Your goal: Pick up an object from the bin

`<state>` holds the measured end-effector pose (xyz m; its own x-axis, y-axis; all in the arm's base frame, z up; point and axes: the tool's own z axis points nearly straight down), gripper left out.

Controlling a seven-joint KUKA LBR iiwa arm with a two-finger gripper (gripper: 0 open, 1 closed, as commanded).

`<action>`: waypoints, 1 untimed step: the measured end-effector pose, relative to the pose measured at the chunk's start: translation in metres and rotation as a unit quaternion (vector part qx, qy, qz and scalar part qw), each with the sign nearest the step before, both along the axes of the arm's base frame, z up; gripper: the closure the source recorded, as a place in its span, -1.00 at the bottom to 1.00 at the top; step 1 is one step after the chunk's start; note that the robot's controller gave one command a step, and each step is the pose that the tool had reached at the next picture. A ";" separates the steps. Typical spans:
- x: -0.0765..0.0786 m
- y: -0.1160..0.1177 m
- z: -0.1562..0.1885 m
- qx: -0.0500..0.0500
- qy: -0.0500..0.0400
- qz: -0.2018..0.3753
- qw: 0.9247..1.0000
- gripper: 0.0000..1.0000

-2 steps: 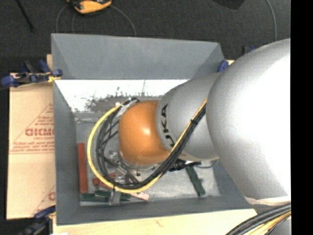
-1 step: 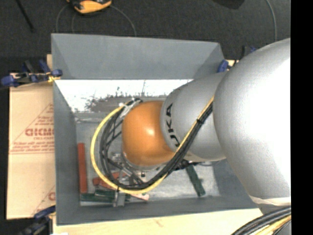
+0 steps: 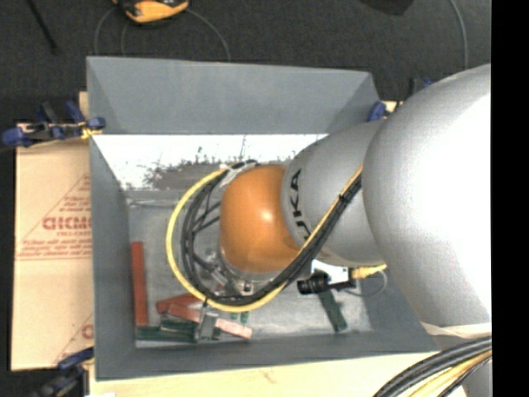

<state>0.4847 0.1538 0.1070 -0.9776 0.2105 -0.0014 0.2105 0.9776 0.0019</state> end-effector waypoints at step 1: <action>0.005 -0.013 -0.037 -0.001 -0.001 0.035 0.999 -1.00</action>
Offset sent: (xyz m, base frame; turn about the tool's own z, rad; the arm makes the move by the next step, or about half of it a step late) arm -0.0099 -0.0014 -0.0370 0.2017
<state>0.4902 0.1413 0.0702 -0.9898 0.1424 -0.0046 0.1424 0.9898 0.0007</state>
